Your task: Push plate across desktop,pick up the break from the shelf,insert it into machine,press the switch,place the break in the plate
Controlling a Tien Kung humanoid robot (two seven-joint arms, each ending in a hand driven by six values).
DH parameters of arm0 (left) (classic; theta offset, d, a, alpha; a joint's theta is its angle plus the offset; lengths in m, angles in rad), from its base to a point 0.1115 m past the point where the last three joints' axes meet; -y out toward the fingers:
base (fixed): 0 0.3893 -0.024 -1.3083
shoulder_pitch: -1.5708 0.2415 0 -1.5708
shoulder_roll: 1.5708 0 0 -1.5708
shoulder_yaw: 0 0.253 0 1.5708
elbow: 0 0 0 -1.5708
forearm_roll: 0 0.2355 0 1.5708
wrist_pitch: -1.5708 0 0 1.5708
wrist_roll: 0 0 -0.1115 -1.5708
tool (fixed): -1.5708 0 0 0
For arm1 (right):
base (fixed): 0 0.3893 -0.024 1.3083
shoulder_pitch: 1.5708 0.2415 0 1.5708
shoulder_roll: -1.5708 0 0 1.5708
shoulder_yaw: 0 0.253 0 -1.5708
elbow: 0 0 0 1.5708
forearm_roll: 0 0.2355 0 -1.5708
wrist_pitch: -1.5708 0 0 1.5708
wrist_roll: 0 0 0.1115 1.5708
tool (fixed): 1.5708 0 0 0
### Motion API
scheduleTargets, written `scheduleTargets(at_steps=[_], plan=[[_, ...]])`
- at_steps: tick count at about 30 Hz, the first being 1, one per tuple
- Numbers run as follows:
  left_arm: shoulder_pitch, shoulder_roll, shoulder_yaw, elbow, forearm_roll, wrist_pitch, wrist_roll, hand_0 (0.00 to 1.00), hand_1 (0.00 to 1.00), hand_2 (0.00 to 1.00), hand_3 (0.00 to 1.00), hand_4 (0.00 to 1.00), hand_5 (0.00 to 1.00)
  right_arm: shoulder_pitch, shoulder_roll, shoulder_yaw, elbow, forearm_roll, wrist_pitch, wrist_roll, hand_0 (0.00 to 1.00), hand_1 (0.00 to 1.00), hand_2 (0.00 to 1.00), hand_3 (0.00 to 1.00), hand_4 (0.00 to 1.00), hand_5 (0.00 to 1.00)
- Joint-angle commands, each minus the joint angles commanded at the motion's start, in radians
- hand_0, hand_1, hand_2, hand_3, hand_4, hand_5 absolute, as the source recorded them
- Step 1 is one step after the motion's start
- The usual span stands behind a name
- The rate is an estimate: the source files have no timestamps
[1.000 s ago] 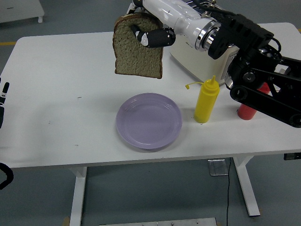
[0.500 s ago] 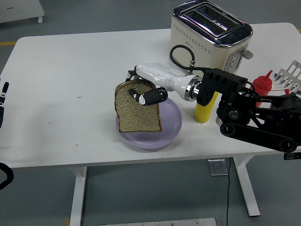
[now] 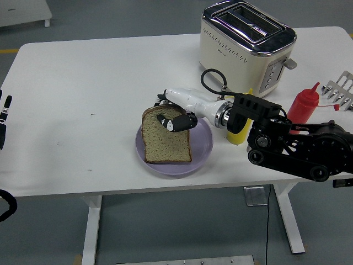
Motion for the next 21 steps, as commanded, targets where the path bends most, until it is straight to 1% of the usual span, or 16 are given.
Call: scheduleTargets(at_steps=[2,3,8,9,14,15,21], plan=[[0.001,0.000,0.001,0.000,0.000,0.000,0.000,0.824,0.857,0.924,0.807,0.631,0.998,-0.003,0.004,0.000,-0.014,-0.006,-0.004,0.003,0.318,0.373,0.431,0.498,0.262,0.143],[0.001,0.000,0.001,0.000,0.000,0.000,0.000,0.825,0.857,0.924,0.807,0.631,0.998,-0.004,0.005,0.001,-0.020,-0.007,-0.006,0.004,0.329,0.406,0.456,0.507,0.266,0.135],[0.001,0.000,0.003,-0.002,-0.001,0.000,-0.001,0.825,0.857,0.924,0.807,0.631,0.998,-0.007,0.010,0.001,-0.046,-0.016,-0.003,0.010,0.329,0.406,0.456,0.507,0.266,0.135],[0.000,0.000,0.004,-0.002,-0.002,0.000,-0.001,0.824,0.857,0.924,0.808,0.631,0.998,-0.008,0.011,0.000,-0.051,-0.020,0.000,0.012,0.383,0.497,0.536,0.628,0.574,0.204],[-0.001,0.001,0.008,-0.004,-0.002,0.000,-0.002,0.824,0.857,0.924,0.808,0.631,0.998,-0.014,0.014,0.007,-0.074,-0.070,0.009,0.015,0.383,0.497,0.536,0.628,0.574,0.204],[0.000,0.001,0.009,-0.004,-0.002,0.000,-0.003,0.824,0.857,0.924,0.807,0.631,0.998,-0.015,0.014,0.009,-0.076,-0.076,0.008,0.015,0.491,0.599,0.622,0.744,0.642,0.253],[0.003,0.001,0.012,-0.005,-0.004,0.003,-0.009,0.824,0.857,0.924,0.807,0.631,0.998,-0.019,0.012,0.021,-0.083,-0.092,0.005,0.012,0.491,0.599,0.622,0.744,0.642,0.253]])
